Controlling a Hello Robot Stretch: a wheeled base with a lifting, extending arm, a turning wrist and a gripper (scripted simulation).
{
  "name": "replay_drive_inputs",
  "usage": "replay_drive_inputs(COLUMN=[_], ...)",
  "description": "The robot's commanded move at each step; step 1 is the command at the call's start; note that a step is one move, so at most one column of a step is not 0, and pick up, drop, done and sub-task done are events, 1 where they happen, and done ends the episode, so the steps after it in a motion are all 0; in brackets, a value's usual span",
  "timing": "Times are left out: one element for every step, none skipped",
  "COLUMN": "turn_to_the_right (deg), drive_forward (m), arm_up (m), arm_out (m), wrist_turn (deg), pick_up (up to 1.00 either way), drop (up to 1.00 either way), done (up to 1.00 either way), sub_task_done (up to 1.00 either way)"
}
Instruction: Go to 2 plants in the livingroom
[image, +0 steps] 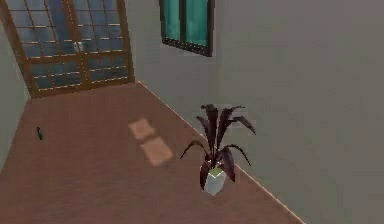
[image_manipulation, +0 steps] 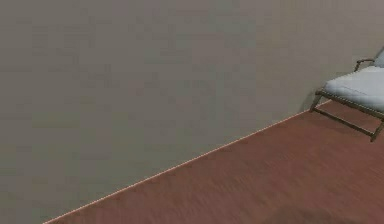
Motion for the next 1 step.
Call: replay_drive_inputs(turn_to_the_right=[45.0], drive_forward=[0.0], arm_up=[0.0], arm_out=[0.0], wrist_turn=[0.0], pick_up=[0.0], drop=[0.0], done=[0.0], sub_task_done=[0.0])
